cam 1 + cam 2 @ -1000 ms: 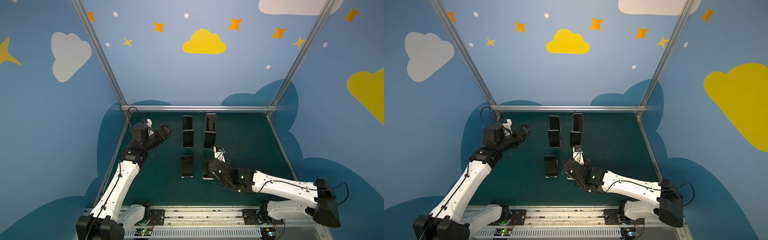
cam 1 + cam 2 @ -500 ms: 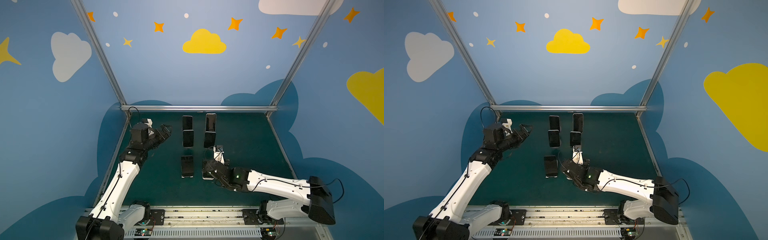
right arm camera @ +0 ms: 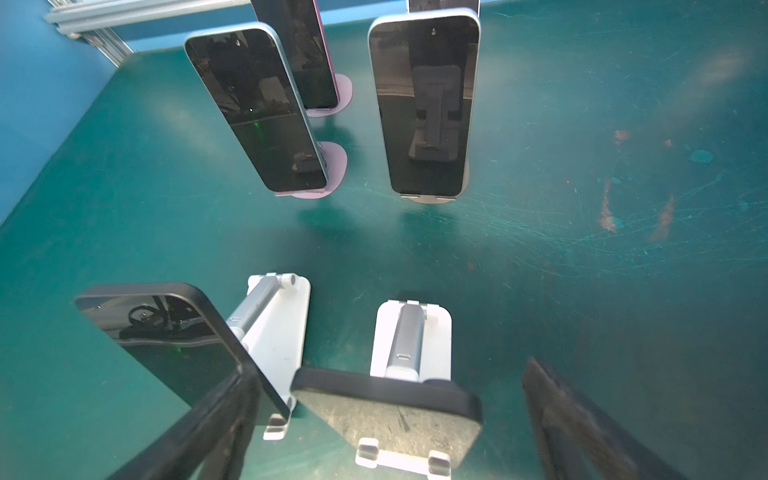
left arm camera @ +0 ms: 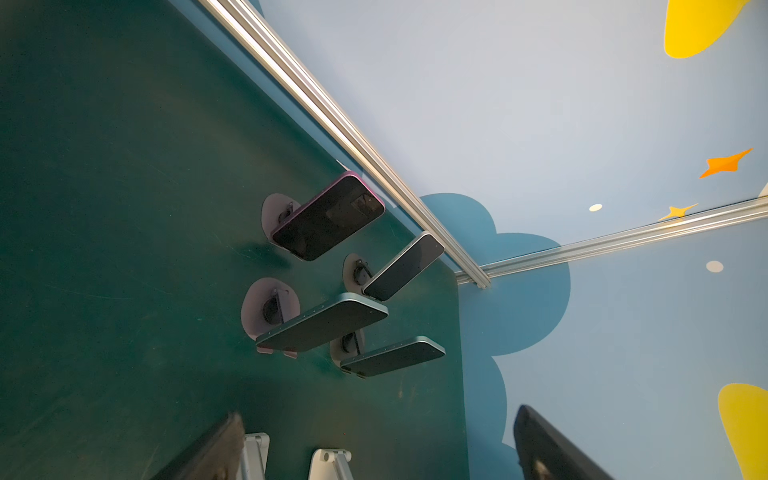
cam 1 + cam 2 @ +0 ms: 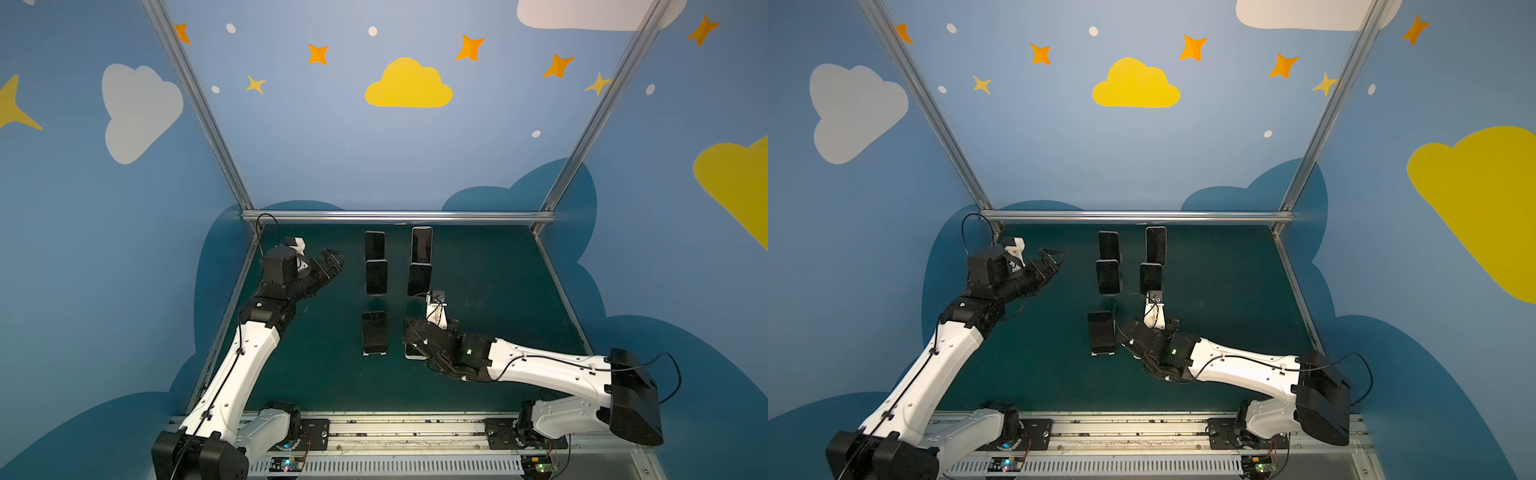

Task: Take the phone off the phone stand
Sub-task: 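Close the right gripper on the top edge of the black phone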

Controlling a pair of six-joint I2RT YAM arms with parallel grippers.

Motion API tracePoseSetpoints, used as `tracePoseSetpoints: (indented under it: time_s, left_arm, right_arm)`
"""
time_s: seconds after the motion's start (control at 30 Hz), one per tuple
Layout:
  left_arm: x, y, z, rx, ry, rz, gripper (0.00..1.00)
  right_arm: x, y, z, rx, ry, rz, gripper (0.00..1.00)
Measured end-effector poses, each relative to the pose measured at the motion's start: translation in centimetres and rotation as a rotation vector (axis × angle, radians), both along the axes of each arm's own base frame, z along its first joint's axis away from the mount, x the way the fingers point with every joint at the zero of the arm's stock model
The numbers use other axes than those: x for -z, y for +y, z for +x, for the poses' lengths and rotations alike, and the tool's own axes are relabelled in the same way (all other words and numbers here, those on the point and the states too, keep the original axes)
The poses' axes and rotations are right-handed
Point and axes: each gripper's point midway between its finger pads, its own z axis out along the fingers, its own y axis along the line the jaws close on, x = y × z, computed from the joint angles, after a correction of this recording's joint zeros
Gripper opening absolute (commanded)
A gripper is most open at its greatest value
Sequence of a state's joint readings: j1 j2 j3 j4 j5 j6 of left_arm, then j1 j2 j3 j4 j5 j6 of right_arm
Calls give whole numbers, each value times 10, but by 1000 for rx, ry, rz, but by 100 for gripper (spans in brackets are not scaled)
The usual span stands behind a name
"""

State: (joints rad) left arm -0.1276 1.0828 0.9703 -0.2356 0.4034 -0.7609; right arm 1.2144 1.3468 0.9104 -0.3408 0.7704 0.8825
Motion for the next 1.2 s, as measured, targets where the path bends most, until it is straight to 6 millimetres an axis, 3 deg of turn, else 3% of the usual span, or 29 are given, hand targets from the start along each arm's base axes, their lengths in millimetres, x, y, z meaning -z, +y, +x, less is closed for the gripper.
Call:
tracePoseSetpoints:
  time_s: [0.3,0.6,1.2]
  left_arm:
    - [1,-1,0,2,5,-3,100]
    - [5,-3,1,10,18,-4,100]
    - [10,-6,3,19,34,-6,100]
  right_arm:
    - [2,-1,1,11,2,-2,99]
    - [19,0,4,29,23,-37,98]
    - [32,0,9,66,11,-34,95]
